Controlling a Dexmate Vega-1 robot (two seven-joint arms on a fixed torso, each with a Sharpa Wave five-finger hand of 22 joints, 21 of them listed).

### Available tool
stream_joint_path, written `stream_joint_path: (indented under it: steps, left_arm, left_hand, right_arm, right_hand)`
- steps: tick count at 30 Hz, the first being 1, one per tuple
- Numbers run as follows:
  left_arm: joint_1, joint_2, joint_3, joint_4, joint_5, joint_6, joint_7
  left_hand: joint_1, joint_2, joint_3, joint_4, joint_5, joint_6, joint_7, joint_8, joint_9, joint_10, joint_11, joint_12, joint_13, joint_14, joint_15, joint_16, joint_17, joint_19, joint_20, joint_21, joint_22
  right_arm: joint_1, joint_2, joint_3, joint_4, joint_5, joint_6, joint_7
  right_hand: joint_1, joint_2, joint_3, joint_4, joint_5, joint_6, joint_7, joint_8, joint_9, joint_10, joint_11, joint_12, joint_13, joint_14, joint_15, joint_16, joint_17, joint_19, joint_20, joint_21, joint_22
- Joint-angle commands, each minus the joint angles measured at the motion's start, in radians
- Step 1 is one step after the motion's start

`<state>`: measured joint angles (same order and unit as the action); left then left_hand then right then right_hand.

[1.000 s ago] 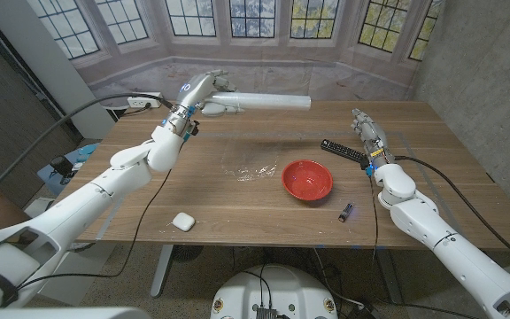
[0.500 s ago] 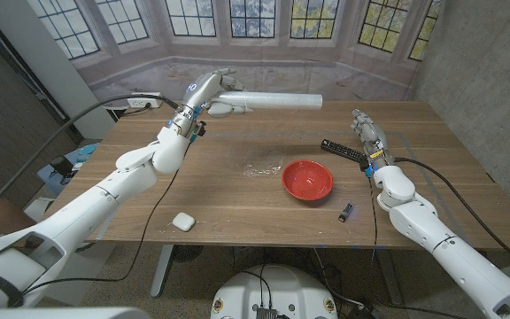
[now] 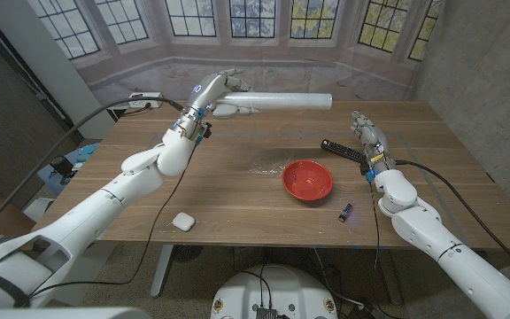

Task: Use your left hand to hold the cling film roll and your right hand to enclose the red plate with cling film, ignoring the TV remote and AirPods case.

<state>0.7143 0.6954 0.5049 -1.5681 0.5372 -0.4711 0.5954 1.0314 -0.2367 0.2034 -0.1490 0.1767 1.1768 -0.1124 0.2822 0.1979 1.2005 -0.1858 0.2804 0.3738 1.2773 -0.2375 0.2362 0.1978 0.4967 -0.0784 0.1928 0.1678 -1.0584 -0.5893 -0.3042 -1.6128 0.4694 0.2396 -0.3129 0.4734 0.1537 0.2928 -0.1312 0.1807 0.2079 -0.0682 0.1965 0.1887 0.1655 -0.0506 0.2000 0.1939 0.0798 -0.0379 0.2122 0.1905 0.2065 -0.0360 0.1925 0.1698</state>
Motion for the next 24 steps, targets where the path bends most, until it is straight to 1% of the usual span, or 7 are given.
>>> stream_joint_path:
  steps: [1,8,17,24]
  left_arm:
    - [0.014,-0.018,-0.013,-0.018,-0.024,-0.025,-0.019]
    - [0.044,-0.021,-0.031,-0.052,-0.040,-0.023,-0.030]
    - [0.088,-0.021,-0.057,-0.098,-0.063,-0.028,-0.049]
    - [0.107,-0.033,-0.068,-0.122,-0.075,-0.035,-0.064]
  left_hand:
    - [0.302,0.311,-0.005,0.001,0.001,0.008,-0.003,0.006,0.005,0.008,-0.002,-0.003,0.004,0.010,-0.005,-0.003,0.002,0.005,0.002,-0.003,0.002]
    - [0.304,0.312,-0.006,0.001,0.001,0.009,-0.002,0.006,0.005,0.008,-0.003,-0.005,0.005,0.010,-0.005,-0.004,0.002,0.004,0.003,-0.003,0.002]
    - [0.304,0.311,-0.007,0.000,0.001,0.009,0.000,0.005,0.005,0.009,-0.004,-0.007,0.007,0.010,-0.005,-0.005,0.002,0.004,0.004,-0.003,0.002]
    - [0.305,0.312,-0.007,0.000,0.001,0.007,0.001,0.004,0.005,0.009,-0.004,-0.009,0.008,0.011,-0.005,-0.005,0.002,0.004,0.004,-0.003,0.002]
  right_arm:
    - [-0.048,-0.055,0.003,-0.105,-0.066,-0.073,-0.046]
    - [-0.061,-0.056,0.008,-0.124,-0.082,-0.083,-0.062]
    - [-0.061,-0.045,0.005,-0.118,-0.090,-0.085,-0.067]
    - [-0.058,-0.042,0.007,-0.113,-0.096,-0.084,-0.068]
  right_hand:
    - [0.010,0.004,0.009,-0.002,0.001,0.010,0.004,0.009,0.001,0.006,-0.001,0.007,0.001,0.009,-0.069,0.002,0.003,0.007,-0.001,0.003,0.002]
    - [0.011,0.001,0.009,-0.004,0.000,0.009,0.003,0.007,0.001,0.006,-0.002,0.006,0.001,0.009,-0.069,0.002,0.002,0.007,0.000,0.003,0.001]
    - [0.011,0.001,0.009,-0.004,0.000,0.006,0.001,0.005,0.001,0.005,-0.002,0.004,0.001,0.008,-0.068,0.001,0.002,0.006,-0.001,0.002,0.001]
    - [0.011,0.001,0.008,-0.004,0.000,0.006,0.002,0.005,0.002,0.004,-0.002,0.004,0.001,0.008,-0.068,0.001,0.002,0.005,0.000,0.002,0.001]
